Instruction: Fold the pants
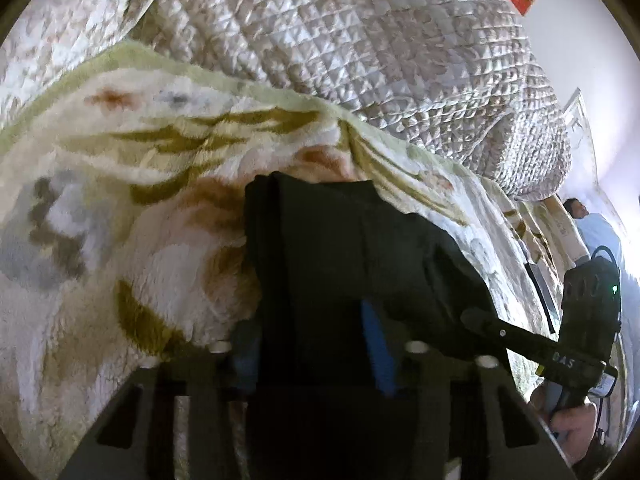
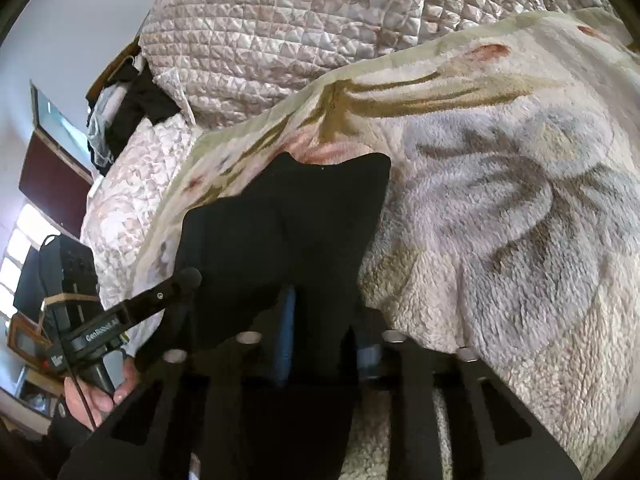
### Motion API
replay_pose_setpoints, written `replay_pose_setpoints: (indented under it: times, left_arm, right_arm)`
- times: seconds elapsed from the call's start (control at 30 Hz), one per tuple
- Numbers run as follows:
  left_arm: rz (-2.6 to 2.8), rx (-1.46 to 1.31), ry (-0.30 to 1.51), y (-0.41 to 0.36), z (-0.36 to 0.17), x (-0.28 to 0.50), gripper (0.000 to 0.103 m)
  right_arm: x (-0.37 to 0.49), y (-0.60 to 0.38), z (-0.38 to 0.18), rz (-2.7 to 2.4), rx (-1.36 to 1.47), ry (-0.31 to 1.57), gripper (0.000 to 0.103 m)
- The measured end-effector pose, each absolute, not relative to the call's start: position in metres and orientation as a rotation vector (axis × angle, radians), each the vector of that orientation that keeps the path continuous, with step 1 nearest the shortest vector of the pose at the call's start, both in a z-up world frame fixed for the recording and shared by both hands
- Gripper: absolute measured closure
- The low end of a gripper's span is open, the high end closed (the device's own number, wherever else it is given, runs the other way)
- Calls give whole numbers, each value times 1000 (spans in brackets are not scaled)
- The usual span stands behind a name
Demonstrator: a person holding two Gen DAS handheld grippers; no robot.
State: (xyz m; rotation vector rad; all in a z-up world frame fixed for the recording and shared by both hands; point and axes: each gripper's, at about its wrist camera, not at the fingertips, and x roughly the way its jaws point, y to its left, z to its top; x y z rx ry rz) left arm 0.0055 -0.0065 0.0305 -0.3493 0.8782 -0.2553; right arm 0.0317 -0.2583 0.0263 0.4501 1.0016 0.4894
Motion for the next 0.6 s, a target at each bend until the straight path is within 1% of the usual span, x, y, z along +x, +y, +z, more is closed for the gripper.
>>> replay_pose_setpoints:
  times: [0.03,0.07,0.13,0.27,0.47,0.6]
  left_arm:
    - [-261,-342,870,-8,36,4,73]
    - [-268,-337,863,-10,42,3,77]
    - [-282,-332,855,-10,52,4,79]
    - [-291,-319,827,-2,74,12,80]
    - [-271,-300,796,21,98,48,80]
    - [-253,-264,781,31,104,79,79]
  right_arm:
    - [31,-257,31,494,449,991,86]
    - [29,-255,38,506,446,974,87]
    - [28,-250,49,523,442,948,87]
    - [37,-238,69,562,446,907,87]
    - [75,-220,85,599,457,866,87]
    - [110,-206,83,608,459,874,87]
